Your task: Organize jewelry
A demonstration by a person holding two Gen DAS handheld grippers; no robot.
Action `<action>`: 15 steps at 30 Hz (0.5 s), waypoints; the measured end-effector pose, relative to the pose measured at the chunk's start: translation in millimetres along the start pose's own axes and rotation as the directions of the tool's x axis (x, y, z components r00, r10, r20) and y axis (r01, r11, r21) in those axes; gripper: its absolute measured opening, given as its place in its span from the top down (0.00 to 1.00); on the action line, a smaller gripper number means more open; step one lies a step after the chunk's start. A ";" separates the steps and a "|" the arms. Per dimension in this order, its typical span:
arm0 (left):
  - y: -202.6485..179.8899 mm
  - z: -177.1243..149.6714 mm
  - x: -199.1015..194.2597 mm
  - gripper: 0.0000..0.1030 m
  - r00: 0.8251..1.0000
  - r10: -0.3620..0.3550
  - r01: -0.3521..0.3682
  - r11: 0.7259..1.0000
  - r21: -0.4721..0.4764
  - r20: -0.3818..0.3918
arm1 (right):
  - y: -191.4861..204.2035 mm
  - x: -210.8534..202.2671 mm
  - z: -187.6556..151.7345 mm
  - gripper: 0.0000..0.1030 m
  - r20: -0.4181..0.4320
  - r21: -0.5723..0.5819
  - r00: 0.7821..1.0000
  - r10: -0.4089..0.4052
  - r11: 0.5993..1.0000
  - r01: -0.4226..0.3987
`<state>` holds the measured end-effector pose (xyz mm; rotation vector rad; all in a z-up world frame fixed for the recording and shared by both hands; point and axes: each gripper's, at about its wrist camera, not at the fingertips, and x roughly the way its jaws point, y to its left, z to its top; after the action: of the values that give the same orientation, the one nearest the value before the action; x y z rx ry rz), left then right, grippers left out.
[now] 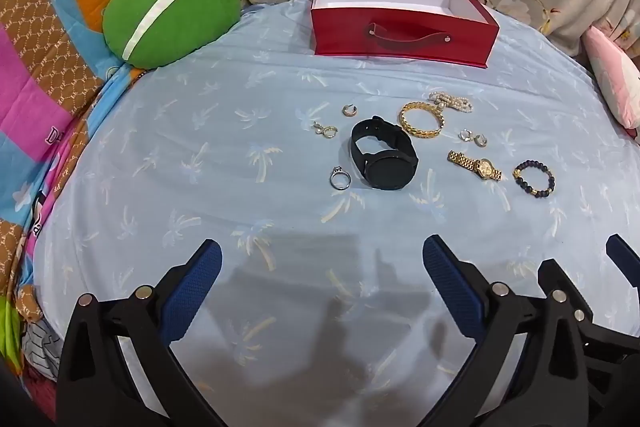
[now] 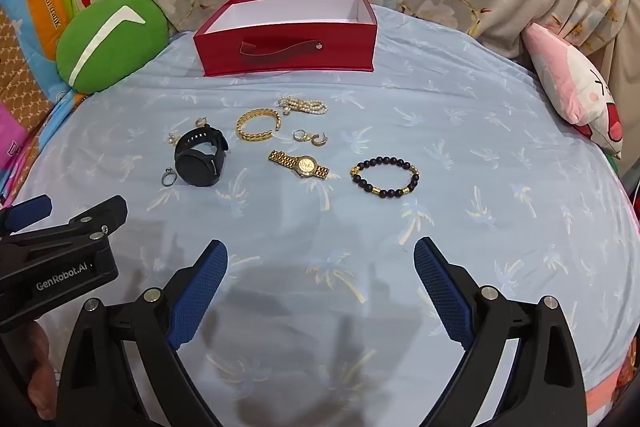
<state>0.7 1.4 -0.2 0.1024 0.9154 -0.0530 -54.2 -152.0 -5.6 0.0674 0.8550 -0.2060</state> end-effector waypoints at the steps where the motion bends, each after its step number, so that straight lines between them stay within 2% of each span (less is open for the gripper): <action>1: 0.6 0.2 0.7 0.05 1.000 -0.001 0.001 1.000 -0.005 -0.003 | -0.1 0.1 0.3 0.10 0.001 0.000 1.000 -0.002 1.000 0.002; 6: 11.4 1.5 1.0 0.05 1.000 -0.019 0.019 1.000 0.000 -0.018 | -0.9 0.6 0.2 0.10 0.003 0.007 1.000 0.002 1.000 -0.002; 8: 3.7 -2.0 0.6 0.05 1.000 0.003 -0.003 1.000 0.016 -0.004 | -0.4 0.9 -0.6 0.10 0.002 0.011 1.000 0.001 1.000 -0.001; 15: -2.2 -3.3 4.6 0.05 1.000 0.006 -0.006 1.000 0.025 -0.015 | 7.7 1.7 0.8 0.10 -0.008 0.010 1.000 0.011 1.000 -0.011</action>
<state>0.7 -0.4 -6.1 0.1293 0.9301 -0.0585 -51.0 -144.8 -6.6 0.0824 0.8615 -0.1998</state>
